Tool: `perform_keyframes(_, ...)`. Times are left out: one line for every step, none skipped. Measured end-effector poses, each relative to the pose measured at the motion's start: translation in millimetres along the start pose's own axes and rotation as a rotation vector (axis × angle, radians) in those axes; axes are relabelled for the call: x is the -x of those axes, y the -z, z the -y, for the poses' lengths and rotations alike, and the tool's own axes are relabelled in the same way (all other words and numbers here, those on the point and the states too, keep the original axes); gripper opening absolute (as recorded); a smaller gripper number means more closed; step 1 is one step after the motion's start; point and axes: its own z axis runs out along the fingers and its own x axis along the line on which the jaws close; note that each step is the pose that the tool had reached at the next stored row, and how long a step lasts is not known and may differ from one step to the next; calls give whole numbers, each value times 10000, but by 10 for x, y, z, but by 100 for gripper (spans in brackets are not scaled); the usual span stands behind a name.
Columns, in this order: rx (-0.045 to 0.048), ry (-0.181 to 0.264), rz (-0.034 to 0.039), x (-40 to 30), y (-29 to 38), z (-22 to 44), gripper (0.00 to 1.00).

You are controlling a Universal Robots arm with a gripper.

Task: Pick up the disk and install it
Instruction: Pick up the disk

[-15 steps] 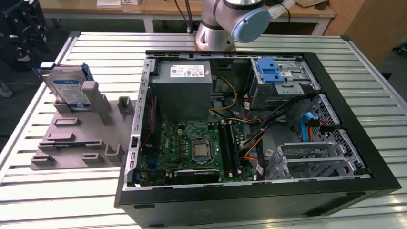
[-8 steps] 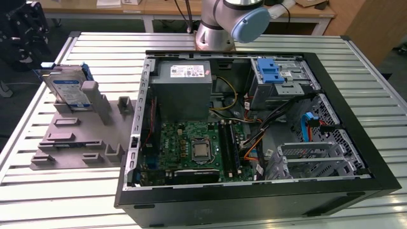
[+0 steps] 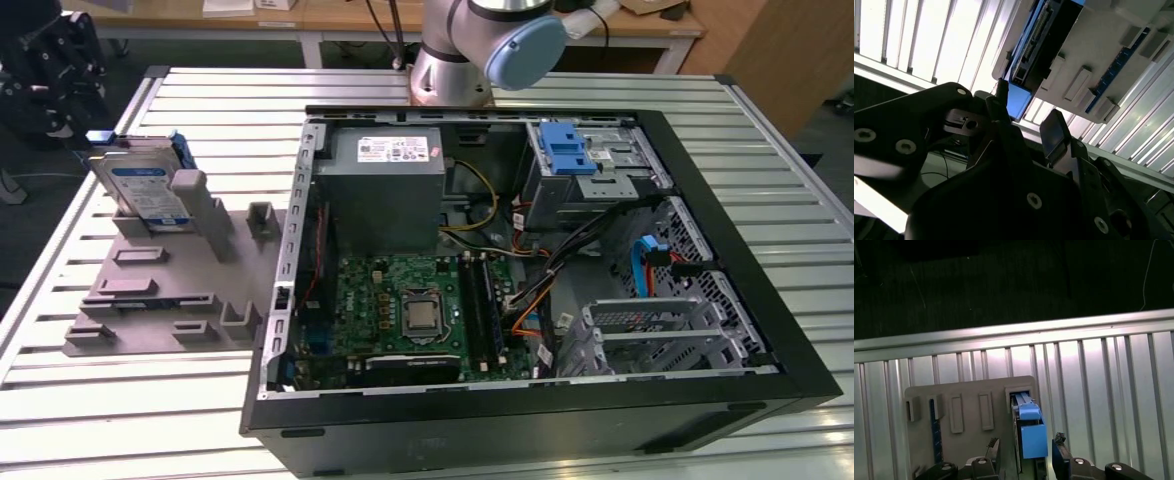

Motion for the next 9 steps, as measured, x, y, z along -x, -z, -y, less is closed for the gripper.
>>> perform_keyframes(0,1,0,1,-9,0,53)
perform_keyframes(0,1,0,1,-17,-1,53)
perform_keyframes(1,0,0,2,-23,-1,53)
perform_keyframes(1,1,-1,3,-28,-2,53)
perform_keyframes(1,0,-1,4,-34,-2,53)
perform_keyframes(2,0,-1,5,-39,-3,53)
perform_keyframes(1,0,-1,7,-44,-3,53)
perform_keyframes(1,0,0,8,-50,-4,53)
perform_keyframes(1,0,-1,10,-55,-4,53)
